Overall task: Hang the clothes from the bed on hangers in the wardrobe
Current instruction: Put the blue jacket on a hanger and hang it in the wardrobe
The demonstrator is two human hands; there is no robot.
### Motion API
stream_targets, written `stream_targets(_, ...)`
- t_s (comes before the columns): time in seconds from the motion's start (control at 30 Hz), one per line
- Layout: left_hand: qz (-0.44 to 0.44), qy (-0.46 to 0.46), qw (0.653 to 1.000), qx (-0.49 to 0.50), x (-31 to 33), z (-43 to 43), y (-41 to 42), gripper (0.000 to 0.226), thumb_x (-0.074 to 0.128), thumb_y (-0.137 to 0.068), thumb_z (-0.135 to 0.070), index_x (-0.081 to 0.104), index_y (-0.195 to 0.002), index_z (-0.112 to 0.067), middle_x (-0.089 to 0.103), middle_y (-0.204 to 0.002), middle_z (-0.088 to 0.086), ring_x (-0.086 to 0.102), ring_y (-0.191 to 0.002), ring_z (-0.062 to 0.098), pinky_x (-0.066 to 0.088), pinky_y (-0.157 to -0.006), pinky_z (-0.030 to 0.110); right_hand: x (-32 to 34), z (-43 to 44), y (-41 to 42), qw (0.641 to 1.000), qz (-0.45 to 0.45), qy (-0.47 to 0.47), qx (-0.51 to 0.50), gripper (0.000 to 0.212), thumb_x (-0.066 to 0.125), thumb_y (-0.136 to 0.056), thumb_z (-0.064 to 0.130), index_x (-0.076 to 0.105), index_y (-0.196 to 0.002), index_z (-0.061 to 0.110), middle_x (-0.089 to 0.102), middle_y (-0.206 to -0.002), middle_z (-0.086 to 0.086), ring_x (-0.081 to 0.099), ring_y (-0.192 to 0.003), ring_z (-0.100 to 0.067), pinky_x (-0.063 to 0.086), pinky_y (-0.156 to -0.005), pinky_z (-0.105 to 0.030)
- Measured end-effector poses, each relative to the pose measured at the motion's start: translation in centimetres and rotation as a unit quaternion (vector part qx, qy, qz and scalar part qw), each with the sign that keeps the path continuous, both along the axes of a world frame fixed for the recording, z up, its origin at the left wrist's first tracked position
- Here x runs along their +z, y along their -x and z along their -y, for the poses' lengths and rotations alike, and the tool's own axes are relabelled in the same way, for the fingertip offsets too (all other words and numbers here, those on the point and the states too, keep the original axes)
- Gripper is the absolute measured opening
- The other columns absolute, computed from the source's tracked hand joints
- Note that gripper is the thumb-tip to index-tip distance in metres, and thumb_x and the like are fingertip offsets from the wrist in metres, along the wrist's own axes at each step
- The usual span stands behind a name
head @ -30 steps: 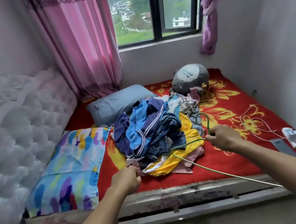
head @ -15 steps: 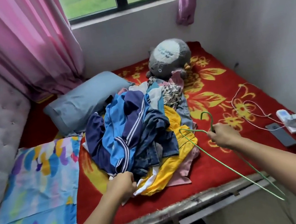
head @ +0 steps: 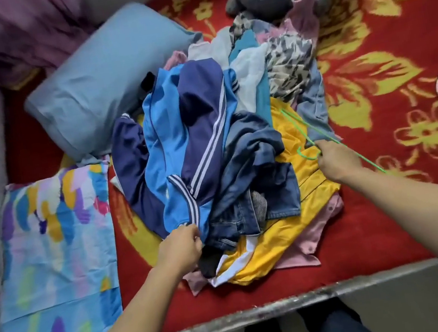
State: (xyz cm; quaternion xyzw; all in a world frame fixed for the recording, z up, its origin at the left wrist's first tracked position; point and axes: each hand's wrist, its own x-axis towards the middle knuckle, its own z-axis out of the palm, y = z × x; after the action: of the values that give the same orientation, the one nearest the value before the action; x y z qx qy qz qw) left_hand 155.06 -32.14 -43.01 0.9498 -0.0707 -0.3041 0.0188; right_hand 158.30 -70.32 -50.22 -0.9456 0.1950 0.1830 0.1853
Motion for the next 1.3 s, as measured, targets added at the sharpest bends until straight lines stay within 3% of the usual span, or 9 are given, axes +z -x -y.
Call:
stream_targets(0.17, -0.019, -0.054, 0.998, -0.033, -3.3, -3.1, -4.6, 0.025, 0.046, -0.094, -0.024, 0.053, -0.118, -0.02, 0.051, -0.114, 0.005, 0.054, -0.105, 0.029, 0.046, -0.075, 0.038, -4.2, -4.8, 1.9, 0.993, -0.096, -0.049, 0.05, 0.051, 0.053, -0.085, 0.011, 0.046, -0.136, 0.013, 0.058, -0.125, -0.019, 0.058, -0.109, -0.039, 0.05, -0.085, -0.044)
stream_targets(0.37, 0.044, -0.044, 0.99, -0.13, -6.5, -3.8, -10.7, 0.043, 0.046, -0.086, -0.005, 0.049, -0.127, -0.02, 0.044, -0.116, 0.008, 0.046, -0.106, 0.03, 0.04, -0.065, 0.039, -2.8, -15.0, 4.4, 0.99, -0.042, -0.104, 0.089, 0.032, 0.05, -0.092, 0.023, 0.06, -0.122, 0.022, 0.062, -0.114, -0.004, 0.061, -0.103, -0.031, 0.05, -0.08, -0.041)
stream_targets(0.47, 0.097, -0.006, 0.962, -0.256, -9.7, -3.1, -13.0, 0.058, 0.053, -0.077, 0.001, 0.046, -0.13, -0.022, 0.043, -0.125, 0.013, 0.044, -0.108, 0.033, 0.044, -0.069, 0.041, -3.7, -22.0, 4.7, 0.978, -0.061, -0.166, 0.112, 0.025, 0.051, -0.092, 0.03, 0.062, -0.114, 0.024, 0.063, -0.109, 0.0, 0.061, -0.102, -0.027, 0.048, -0.081, -0.038)
stream_targets(0.57, 0.13, -0.022, 0.929, -0.345, -13.5, -3.6, -14.7, 0.075, 0.06, -0.073, -0.003, 0.036, -0.14, -0.027, 0.036, -0.141, 0.016, 0.038, -0.124, 0.034, 0.041, -0.086, 0.04, -6.2, -28.7, 4.4, 0.971, -0.094, -0.213, 0.062, 0.042, 0.056, -0.089, 0.042, 0.051, -0.125, 0.021, 0.057, -0.118, -0.002, 0.057, -0.108, -0.028, 0.045, -0.085, -0.039)
stream_targets(0.73, 0.178, 0.019, 0.934, -0.31, -17.2, -6.0, -16.0, 0.041, 0.053, -0.081, -0.006, 0.059, -0.119, -0.021, 0.052, -0.117, 0.006, 0.045, -0.113, 0.029, 0.03, -0.082, 0.038, -9.6, -35.9, 3.6, 0.964, -0.102, -0.213, -0.124, 0.063, 0.066, -0.081, 0.054, 0.035, -0.119, 0.013, 0.044, -0.119, -0.006, 0.054, -0.105, -0.033, 0.035, -0.069, -0.036)
stream_targets(0.9, 0.13, 0.019, 0.947, -0.294, -16.0, -8.2, -15.4, 0.033, 0.049, -0.083, -0.011, 0.064, -0.11, -0.023, 0.057, -0.107, 0.001, 0.049, -0.101, 0.027, 0.03, -0.079, 0.038, -10.3, -35.3, 3.7, 0.962, -0.077, -0.199, -0.171, 0.018, 0.057, -0.089, 0.024, 0.041, -0.09, 0.016, 0.055, -0.099, -0.008, 0.054, -0.09, -0.034, 0.035, -0.067, -0.036)
stream_targets(1.07, 0.066, 0.017, 0.96, -0.271, -11.0, -11.6, -12.2, 0.014, 0.052, -0.093, -0.035, 0.059, -0.091, -0.023, 0.063, -0.102, 0.001, 0.055, -0.1, 0.027, 0.027, -0.073, 0.035, -7.5, -32.1, 5.2, 0.911, 0.017, -0.272, -0.31, 0.011, 0.064, -0.08, 0.016, 0.056, -0.076, 0.011, 0.053, -0.069, 0.001, 0.048, -0.067, -0.019, 0.036, -0.06, -0.032)
stream_targets(1.13, 0.049, 0.049, 0.97, -0.235, -8.8, -12.6, -10.2, 0.02, 0.053, -0.094, -0.04, 0.05, -0.081, -0.025, 0.065, -0.096, 0.004, 0.057, -0.097, 0.029, 0.026, -0.067, 0.033, -4.9, -31.5, 5.1, 0.885, 0.052, -0.318, -0.336, 0.008, 0.061, -0.082, 0.009, 0.056, -0.076, 0.01, 0.048, -0.066, 0.003, 0.042, -0.061, -0.014, 0.034, -0.055, -0.024)
stream_targets(1.3, -0.005, 0.202, 0.978, -0.047, -3.3, -14.2, -6.7, 0.029, 0.054, -0.094, -0.033, 0.044, -0.069, -0.023, 0.049, -0.062, -0.005, 0.051, -0.071, 0.024, 0.029, -0.057, 0.034, 1.6, -30.6, 5.0, 0.831, 0.061, -0.409, -0.372, 0.015, 0.05, -0.083, 0.005, 0.053, -0.07, 0.012, 0.052, -0.075, -0.008, 0.046, -0.07, -0.02, 0.035, -0.065, -0.035)
